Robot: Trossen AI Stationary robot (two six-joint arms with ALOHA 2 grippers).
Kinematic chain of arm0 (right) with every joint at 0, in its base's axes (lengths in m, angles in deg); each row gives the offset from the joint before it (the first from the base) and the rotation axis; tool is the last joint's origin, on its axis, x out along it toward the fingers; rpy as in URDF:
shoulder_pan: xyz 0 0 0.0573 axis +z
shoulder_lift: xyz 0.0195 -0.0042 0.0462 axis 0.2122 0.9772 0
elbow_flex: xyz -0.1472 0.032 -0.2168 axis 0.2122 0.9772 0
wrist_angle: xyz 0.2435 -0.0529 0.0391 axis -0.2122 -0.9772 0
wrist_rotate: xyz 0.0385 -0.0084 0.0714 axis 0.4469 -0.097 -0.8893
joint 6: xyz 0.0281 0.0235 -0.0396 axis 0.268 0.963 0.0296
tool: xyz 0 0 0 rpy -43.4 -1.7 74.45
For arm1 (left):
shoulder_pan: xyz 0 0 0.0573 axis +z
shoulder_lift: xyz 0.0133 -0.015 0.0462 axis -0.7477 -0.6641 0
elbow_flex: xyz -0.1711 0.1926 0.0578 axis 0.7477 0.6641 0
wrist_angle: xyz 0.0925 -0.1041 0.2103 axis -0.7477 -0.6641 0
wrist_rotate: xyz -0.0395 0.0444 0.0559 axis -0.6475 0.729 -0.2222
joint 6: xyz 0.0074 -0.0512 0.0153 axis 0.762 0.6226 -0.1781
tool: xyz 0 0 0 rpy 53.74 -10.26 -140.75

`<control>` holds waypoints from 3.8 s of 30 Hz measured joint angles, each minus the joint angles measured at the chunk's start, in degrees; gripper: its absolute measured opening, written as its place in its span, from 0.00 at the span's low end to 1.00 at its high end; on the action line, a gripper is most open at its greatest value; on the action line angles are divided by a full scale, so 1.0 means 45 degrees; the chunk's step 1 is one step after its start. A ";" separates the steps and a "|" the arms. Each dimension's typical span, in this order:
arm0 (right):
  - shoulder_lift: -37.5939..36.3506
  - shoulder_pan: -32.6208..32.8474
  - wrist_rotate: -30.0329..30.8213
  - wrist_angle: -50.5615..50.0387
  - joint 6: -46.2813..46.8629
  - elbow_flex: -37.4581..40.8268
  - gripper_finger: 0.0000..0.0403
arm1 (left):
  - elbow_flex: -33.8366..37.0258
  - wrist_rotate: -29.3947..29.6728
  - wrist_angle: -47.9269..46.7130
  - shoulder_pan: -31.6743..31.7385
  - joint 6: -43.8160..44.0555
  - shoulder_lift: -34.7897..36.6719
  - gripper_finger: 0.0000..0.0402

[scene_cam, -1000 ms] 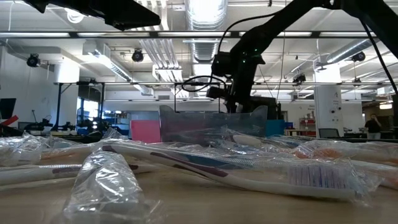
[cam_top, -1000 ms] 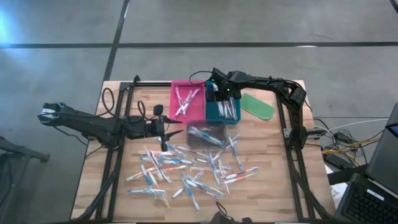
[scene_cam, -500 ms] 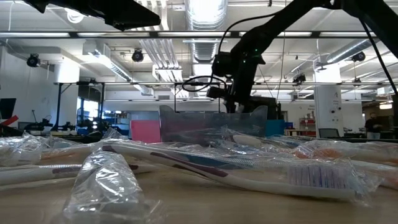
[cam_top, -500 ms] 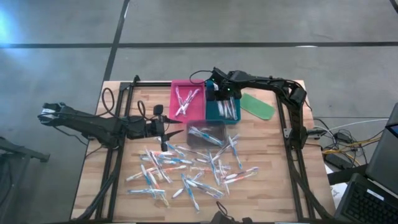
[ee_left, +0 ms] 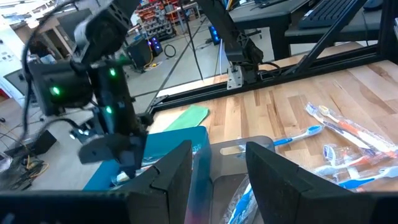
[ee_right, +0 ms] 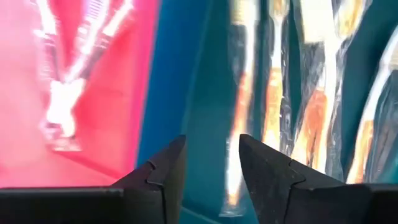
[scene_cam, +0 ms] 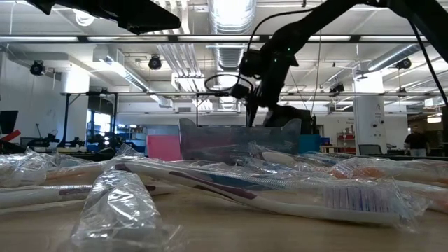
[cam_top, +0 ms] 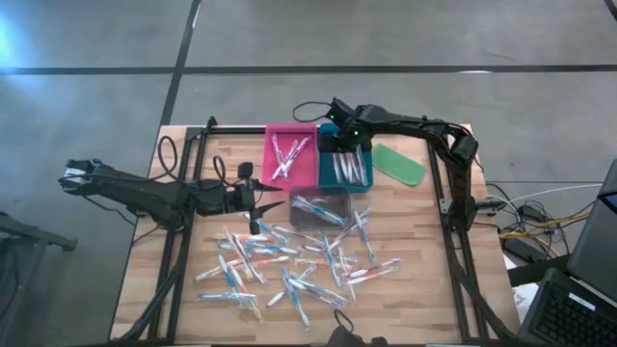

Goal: Pick & Place Toothbrushes
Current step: Put the purple toothbrush into the pink bin

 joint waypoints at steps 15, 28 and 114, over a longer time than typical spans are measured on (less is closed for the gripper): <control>-0.3051 0.0227 0.0579 0.0114 -0.0972 -0.0867 0.27 | 0.0000 -0.0005 -0.0004 -0.0010 -0.0005 -0.0005 0.39; -0.6458 0.2467 0.3166 0.2349 -0.4066 -0.1398 0.10 | 0.0000 -0.0005 -0.0005 -0.0005 0.0002 -0.0005 0.39; -0.7126 1.2959 1.1360 -0.2488 -0.1574 0.6306 0.02 | -0.1345 -0.3871 -1.1001 -0.2974 0.3025 -0.3274 0.39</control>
